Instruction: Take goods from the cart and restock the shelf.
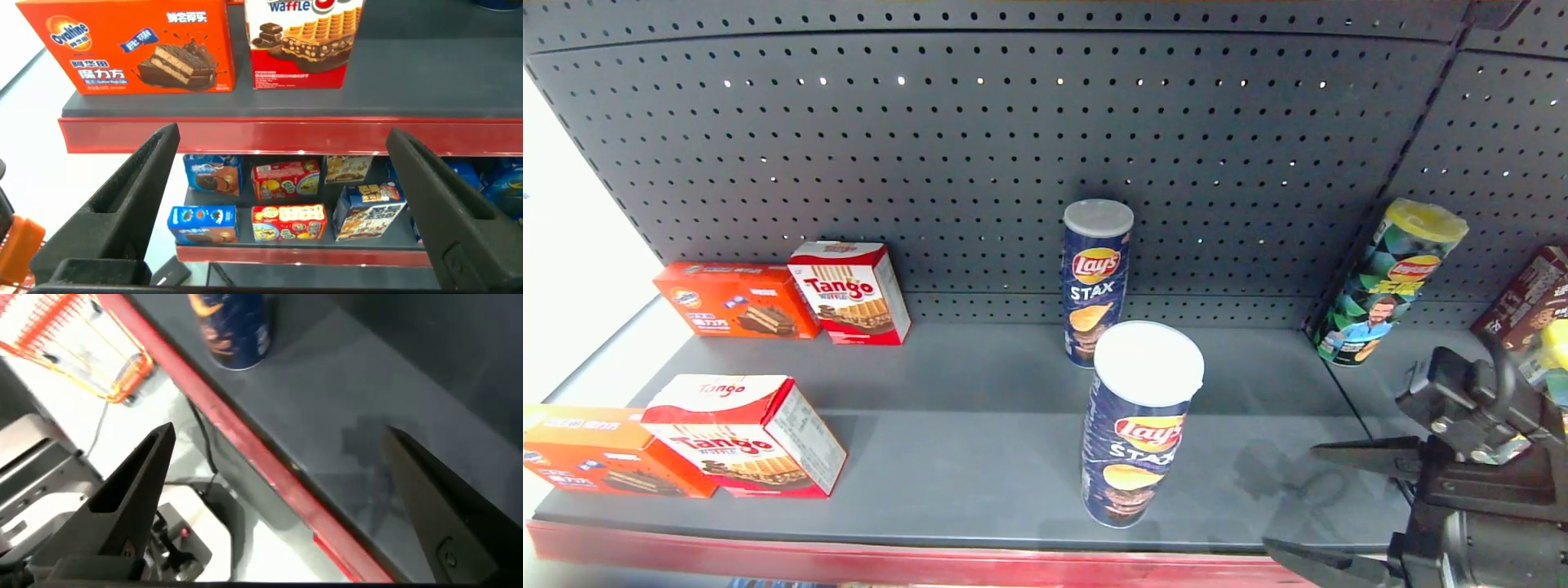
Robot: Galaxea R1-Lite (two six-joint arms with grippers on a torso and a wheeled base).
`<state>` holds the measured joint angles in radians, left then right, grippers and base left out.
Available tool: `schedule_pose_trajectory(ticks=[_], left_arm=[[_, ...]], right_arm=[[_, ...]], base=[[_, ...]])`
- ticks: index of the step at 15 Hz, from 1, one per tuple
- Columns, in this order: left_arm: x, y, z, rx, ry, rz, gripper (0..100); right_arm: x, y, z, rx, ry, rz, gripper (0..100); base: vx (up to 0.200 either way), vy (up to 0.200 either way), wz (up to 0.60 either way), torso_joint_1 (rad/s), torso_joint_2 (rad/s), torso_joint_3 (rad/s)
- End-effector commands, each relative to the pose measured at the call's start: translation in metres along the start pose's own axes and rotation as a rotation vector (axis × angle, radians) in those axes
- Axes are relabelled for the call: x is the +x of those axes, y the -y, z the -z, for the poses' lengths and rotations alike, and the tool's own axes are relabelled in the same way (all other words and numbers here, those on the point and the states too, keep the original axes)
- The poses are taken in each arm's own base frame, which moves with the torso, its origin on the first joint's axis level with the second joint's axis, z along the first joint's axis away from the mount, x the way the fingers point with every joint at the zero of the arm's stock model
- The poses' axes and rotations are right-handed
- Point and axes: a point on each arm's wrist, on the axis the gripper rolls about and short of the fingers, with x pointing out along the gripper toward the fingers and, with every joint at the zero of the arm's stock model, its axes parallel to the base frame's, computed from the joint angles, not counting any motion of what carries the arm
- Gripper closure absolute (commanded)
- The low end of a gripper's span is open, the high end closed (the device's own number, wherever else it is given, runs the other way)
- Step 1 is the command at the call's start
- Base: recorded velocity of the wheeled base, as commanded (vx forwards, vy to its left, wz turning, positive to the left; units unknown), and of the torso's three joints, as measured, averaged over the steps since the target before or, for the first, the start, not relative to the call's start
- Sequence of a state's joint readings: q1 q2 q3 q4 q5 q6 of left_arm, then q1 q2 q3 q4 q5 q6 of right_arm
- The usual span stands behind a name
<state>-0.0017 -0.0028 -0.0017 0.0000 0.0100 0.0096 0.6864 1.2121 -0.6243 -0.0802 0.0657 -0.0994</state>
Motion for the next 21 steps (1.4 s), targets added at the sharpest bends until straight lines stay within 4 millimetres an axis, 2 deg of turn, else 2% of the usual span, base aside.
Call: schedule_pose_trajectory(ticks=[1,8,13,21], left_arm=[[0.0,0.0,0.0,0.0,-0.003,-0.001,0],[0.0,0.0,0.0,-0.002,-0.003,-0.001,0],[0.0,0.0,0.0,-0.002,-0.001,-0.001,0],[0.0,0.0,0.0,-0.003,-0.001,-0.002,0]], right_arm=[[0.023,0.003,-0.005,0.005,-0.048,0.006,0],[0.06,0.019,-0.027,0.024,-0.071,0.115,0],[0.081,0.022,-0.038,0.023,-0.066,0.121,0],[0.087,0.018,-0.043,0.014,-0.063,0.105,0]], base=[[0.0,0.0,0.0,0.0,0.0,0.0],[0.0,0.0,0.0,0.0,0.0,0.0],[0.0,0.0,0.0,0.0,0.0,0.0],[0.0,0.0,0.0,0.0,0.0,0.0]])
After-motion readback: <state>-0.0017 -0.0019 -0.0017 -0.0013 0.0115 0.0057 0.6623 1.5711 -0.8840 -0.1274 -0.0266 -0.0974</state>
